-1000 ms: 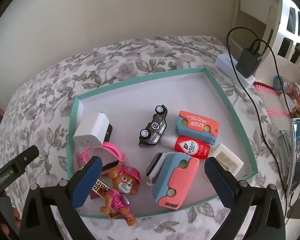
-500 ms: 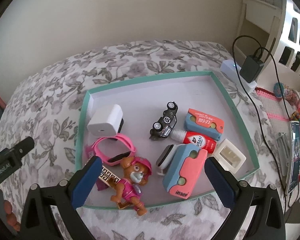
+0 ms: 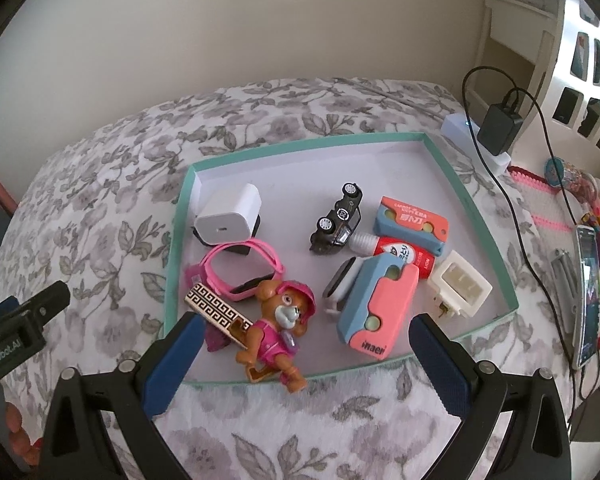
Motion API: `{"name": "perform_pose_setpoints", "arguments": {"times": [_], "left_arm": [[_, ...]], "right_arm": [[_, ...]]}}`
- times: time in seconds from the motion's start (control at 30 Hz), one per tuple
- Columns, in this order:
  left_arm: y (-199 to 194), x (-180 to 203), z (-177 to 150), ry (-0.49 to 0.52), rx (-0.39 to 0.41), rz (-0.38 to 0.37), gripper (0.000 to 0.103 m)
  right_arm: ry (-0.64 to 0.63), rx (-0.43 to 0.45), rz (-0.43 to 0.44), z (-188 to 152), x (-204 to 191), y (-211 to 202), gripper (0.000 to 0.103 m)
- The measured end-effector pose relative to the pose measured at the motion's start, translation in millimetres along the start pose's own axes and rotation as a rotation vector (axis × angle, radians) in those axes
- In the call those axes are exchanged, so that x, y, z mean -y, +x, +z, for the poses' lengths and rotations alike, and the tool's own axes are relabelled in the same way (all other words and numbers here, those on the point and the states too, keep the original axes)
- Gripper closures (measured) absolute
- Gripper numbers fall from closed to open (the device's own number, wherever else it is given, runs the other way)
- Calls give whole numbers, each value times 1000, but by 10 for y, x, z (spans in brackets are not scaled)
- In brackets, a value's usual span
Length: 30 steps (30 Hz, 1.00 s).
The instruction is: Organize rigid objects
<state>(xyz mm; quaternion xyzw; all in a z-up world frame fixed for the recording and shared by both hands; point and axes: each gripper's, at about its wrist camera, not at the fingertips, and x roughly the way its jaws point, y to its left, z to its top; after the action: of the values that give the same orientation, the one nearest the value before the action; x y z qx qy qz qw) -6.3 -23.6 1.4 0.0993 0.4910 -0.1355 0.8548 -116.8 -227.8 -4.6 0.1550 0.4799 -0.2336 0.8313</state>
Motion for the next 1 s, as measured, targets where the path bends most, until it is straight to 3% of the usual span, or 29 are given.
{"name": "perform_pose_setpoints", "arguments": {"times": [0.67,1.0], "left_arm": [[-317,-110,-113,-46,78,-20,1],[-276,2,-123,13,47,-5,1]], "right_arm": [[28,61,36,-65,3,-269,0],[-3,85,29,-65,-67,-331,0]]}}
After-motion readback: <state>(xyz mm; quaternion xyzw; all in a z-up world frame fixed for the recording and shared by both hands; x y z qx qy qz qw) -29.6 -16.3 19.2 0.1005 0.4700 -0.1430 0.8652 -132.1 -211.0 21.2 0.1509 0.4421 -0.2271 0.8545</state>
